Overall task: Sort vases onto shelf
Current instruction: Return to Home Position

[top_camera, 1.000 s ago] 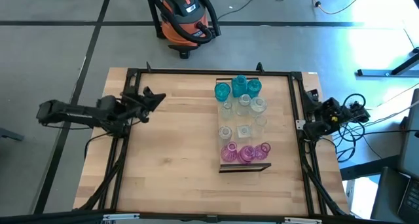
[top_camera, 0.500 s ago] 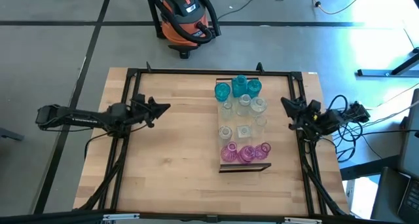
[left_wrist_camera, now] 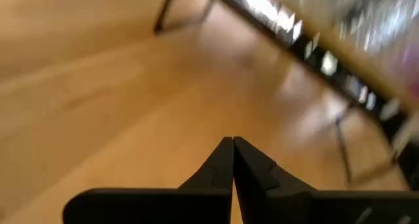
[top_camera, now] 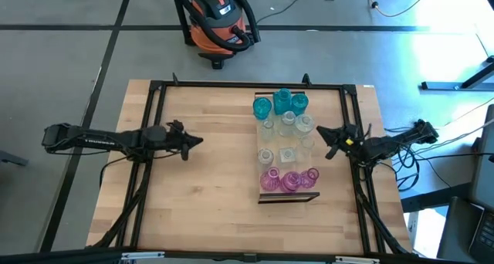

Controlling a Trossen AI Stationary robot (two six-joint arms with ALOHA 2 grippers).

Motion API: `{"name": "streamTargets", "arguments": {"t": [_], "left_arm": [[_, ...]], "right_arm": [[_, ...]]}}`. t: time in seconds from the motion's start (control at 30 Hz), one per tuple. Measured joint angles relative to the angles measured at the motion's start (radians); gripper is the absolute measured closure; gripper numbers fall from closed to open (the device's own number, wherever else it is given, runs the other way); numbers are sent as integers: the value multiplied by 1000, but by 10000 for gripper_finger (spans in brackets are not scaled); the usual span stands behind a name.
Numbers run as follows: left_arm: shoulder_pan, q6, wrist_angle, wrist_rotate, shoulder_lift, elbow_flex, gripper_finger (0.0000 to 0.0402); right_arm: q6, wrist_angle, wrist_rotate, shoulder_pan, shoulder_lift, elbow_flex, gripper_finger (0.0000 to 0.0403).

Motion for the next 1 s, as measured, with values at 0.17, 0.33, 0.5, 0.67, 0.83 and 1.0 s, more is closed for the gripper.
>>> {"name": "streamTargets", "arguments": {"t": [0.17,0.33,0.5,0.67,0.83,1.0], "left_arm": [[0,74,-159,81,1,0,401],[0,200,-176,125,36,1,401],[0,252,-178,132,67,1,401],[0,250,-177,129,71,1,401],[0,250,-178,129,71,1,402],[0,249,-178,128,71,1,401]], "right_arm": [[13,1,-21,-1,51,-1,403],[77,11,-171,-1,99,-1,403],[86,14,-253,-1,173,-1,403],[62,26,-219,0,254,1,403],[57,32,-211,0,295,3,403],[-27,25,-253,-1,299,3,403]]}}
